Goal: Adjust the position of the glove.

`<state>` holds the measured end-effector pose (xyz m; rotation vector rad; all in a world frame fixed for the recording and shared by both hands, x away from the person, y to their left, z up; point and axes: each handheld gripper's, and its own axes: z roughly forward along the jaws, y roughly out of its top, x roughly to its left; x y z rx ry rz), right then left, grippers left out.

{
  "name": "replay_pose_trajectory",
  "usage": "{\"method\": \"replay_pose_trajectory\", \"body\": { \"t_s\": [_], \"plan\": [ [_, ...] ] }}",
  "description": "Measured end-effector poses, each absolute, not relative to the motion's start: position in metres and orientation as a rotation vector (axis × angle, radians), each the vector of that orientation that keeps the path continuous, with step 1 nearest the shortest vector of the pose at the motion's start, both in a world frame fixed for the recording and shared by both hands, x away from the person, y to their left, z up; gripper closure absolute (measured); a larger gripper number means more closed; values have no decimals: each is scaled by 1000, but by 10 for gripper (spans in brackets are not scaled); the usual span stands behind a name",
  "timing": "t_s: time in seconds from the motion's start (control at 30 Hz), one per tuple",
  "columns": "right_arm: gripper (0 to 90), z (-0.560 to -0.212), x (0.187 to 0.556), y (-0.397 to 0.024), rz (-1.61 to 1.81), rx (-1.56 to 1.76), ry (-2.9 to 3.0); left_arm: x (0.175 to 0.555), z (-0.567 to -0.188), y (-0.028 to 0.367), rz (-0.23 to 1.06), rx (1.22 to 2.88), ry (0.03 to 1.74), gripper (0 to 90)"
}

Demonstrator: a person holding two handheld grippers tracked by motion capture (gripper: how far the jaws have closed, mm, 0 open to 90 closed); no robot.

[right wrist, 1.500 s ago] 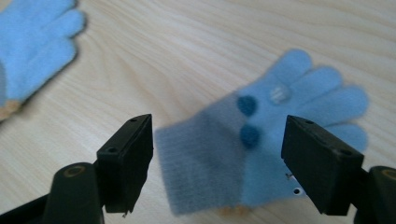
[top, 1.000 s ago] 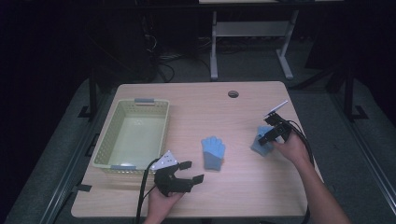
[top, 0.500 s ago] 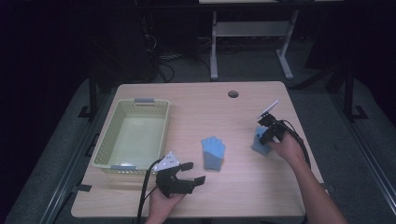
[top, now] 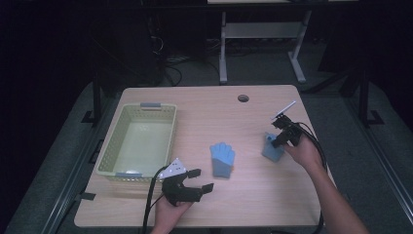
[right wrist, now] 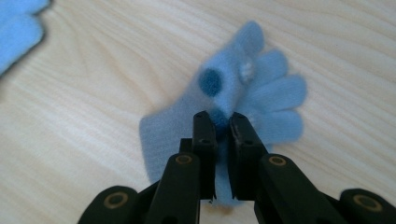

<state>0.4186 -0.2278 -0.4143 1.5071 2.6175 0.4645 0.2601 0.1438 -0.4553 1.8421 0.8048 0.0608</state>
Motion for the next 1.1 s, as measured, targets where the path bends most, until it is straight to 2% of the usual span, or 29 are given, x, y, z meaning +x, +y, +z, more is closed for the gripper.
{"method": "replay_pose_trajectory", "body": {
  "t_s": [0.73,1.1],
  "plan": [
    [829,-361,398,-202,571,1339,2658,260,-455,144,64,1834,813,226],
    [827,-355,395,-175,616,1254,2715,261,-455,146,71,1846,807,226]
  ]
}}
